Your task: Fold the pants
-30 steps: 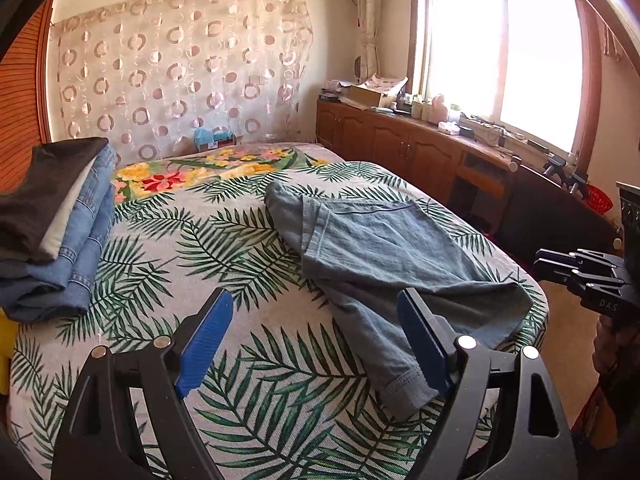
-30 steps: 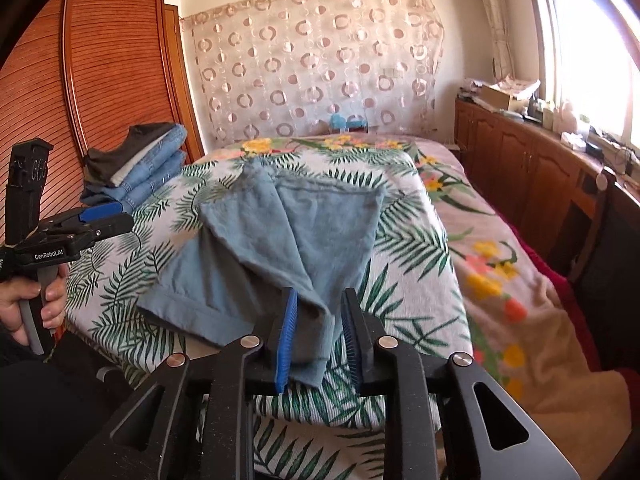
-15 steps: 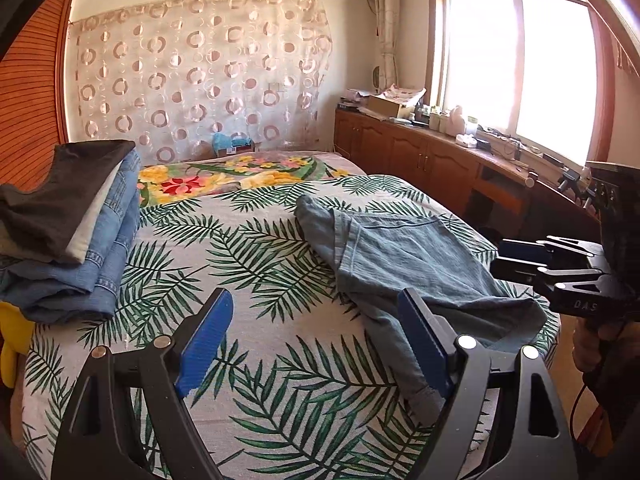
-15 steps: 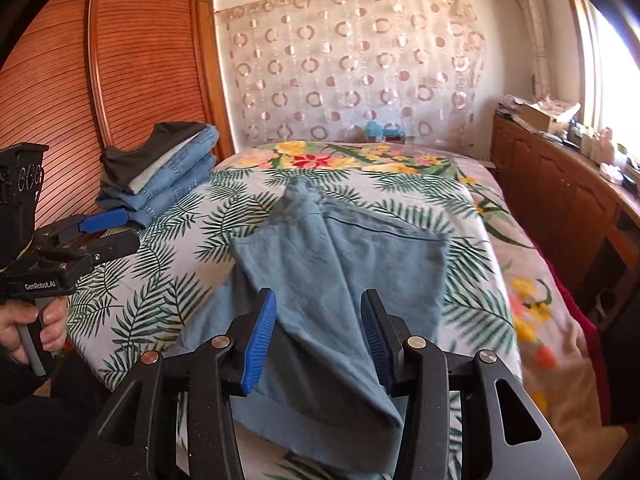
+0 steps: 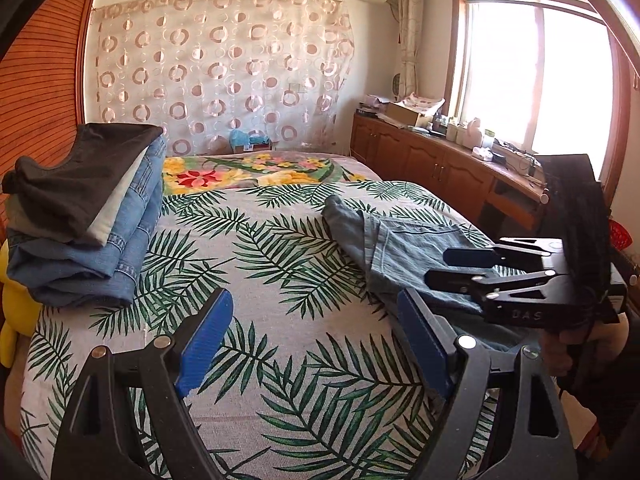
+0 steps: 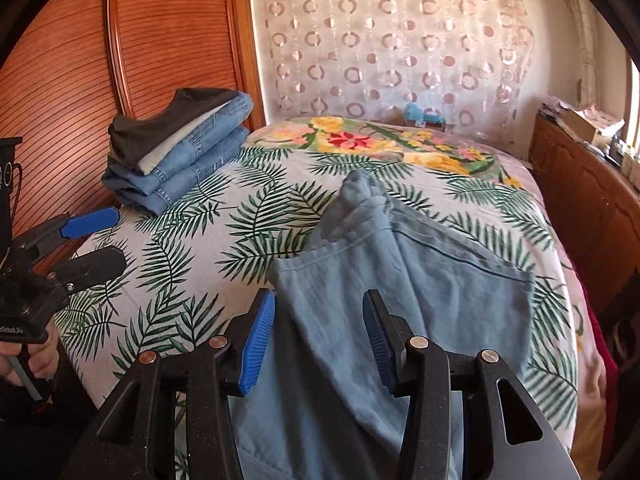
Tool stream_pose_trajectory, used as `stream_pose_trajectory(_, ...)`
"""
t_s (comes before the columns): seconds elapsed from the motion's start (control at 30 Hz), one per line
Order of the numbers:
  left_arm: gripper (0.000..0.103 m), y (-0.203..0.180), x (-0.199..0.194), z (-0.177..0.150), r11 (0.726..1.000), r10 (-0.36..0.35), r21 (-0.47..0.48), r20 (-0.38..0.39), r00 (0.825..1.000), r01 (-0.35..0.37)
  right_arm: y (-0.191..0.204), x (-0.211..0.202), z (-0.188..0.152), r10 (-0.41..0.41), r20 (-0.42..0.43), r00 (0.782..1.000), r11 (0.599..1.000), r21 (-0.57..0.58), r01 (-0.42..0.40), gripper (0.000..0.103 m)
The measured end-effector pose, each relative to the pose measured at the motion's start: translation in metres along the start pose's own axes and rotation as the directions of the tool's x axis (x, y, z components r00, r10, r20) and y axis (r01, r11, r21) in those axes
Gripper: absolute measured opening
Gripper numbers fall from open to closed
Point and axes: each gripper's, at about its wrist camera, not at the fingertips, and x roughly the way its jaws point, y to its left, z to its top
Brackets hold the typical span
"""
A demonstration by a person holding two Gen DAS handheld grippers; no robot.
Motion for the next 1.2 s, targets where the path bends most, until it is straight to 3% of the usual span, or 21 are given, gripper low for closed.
stream_pose_trajectory(0.47,0.085,0.004,0.000,-0.005,1.000,-0.002,-0.010,-0.007,1.000,0.002,0.002,0.058,0.026,0.007,-0.136,0.991,0.997,-0.077,-0.017,0.047)
stream_pose_trajectory(0.5,0.085,0.003,0.000,-0.005,1.000,-0.002,-0.009,-0.008,1.000,0.002,0.003,0.062,0.028,0.004,-0.137,0.991,0.997,-0.080,-0.015,0.040)
stream_pose_trajectory(0.53,0.085,0.003,0.000,-0.006,1.000,-0.003,-0.007,-0.009,1.000,0.003,0.003,0.063,0.029,0.009,-0.140,0.990,0.996,-0.084,-0.021,0.023)
stream_pose_trajectory(0.57,0.085,0.002,0.000,-0.006,1.000,-0.003,-0.006,-0.009,1.000,0.003,0.003,0.063,0.030,0.012,-0.143,0.990,0.996,-0.087,-0.025,0.019)
stream_pose_trajectory(0.63,0.085,0.001,0.000,-0.006,1.000,-0.004,-0.004,-0.009,1.000,0.004,0.001,0.060,0.032,0.021,-0.124,0.992,0.996,-0.080,-0.031,0.007)
stream_pose_trajectory(0.9,0.085,-0.001,0.000,-0.006,1.000,-0.008,-0.001,-0.012,1.000,0.008,-0.006,0.023,0.037,0.017,0.006,1.000,0.998,-0.052,-0.017,0.005)
stream_pose_trajectory(1.2,0.085,-0.006,0.003,-0.007,1.000,-0.013,0.012,-0.021,1.000,0.013,-0.031,0.001,0.034,-0.040,0.032,0.999,0.999,-0.020,0.041,0.004)
